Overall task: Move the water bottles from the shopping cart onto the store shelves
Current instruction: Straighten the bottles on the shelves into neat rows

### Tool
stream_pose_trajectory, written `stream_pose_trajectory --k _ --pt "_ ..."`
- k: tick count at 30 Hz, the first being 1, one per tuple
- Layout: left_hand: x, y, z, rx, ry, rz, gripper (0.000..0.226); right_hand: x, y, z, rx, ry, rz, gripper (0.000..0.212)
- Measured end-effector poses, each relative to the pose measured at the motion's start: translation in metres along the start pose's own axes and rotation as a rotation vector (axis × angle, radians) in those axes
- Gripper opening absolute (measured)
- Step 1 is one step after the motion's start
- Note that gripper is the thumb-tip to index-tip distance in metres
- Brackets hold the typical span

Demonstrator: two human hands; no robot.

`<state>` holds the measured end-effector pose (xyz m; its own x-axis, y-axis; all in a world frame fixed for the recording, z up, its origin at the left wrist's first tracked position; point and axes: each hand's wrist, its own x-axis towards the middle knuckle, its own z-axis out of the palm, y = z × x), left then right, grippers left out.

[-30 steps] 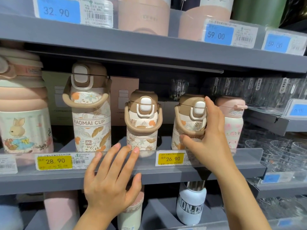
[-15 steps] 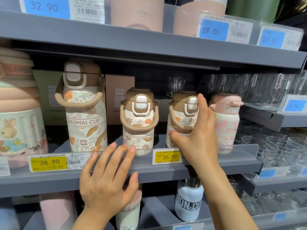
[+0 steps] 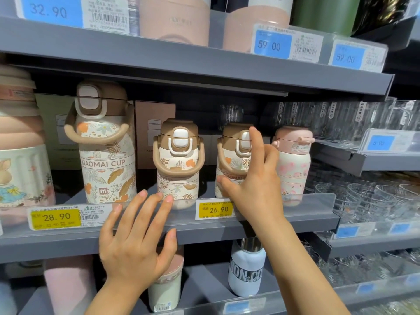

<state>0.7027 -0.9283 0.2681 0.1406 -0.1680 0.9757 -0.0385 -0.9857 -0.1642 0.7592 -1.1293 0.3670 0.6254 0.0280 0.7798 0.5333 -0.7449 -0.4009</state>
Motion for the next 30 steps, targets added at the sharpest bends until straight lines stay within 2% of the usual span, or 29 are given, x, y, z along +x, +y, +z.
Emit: stream_pose_trajectory --k 3,6,8,9,13,15,18,23,25,28,30 --pt "-0.001 0.0 -0.001 0.002 -0.012 0.011 0.046 -0.003 -0.001 -0.012 -0.111 -0.009 -0.049 0.107" --pt "0.0 -0.001 -0.002 0.002 -0.019 0.011 0.046 -0.006 0.009 -0.034 -0.159 0.21 -0.119 0.092" --pt "0.0 0.002 -0.001 0.022 -0.024 -0.008 0.046 -0.004 0.028 -0.044 -0.17 0.36 -0.086 0.082" --pt "-0.001 0.004 0.0 0.037 -0.026 -0.018 0.047 -0.001 0.038 -0.047 -0.166 0.375 -0.035 0.08" --pt "0.004 0.018 0.004 0.055 -0.05 0.039 0.05 0.009 0.061 -0.044 -0.117 0.176 0.162 0.099" --pt "0.01 0.033 0.008 0.028 -0.077 0.099 0.051 0.012 0.066 -0.041 -0.1 0.15 0.166 0.105" --pt "0.016 0.053 0.015 0.012 -0.084 0.081 0.05 0.016 0.074 -0.044 0.005 0.144 0.151 0.104" --pt "0.014 0.055 0.024 0.077 -0.034 0.093 0.049 0.013 0.092 -0.059 0.218 -0.016 0.115 0.101" --pt "0.013 0.055 0.025 0.091 -0.02 0.099 0.049 0.012 0.092 -0.056 0.15 0.04 0.056 0.101" --pt "0.013 0.056 0.026 0.098 -0.008 0.096 0.048 0.011 0.09 -0.046 -0.076 0.15 0.046 0.114" --pt "0.013 0.056 0.026 0.108 0.004 0.095 0.047 0.012 0.09 -0.043 -0.061 0.175 0.065 0.119"
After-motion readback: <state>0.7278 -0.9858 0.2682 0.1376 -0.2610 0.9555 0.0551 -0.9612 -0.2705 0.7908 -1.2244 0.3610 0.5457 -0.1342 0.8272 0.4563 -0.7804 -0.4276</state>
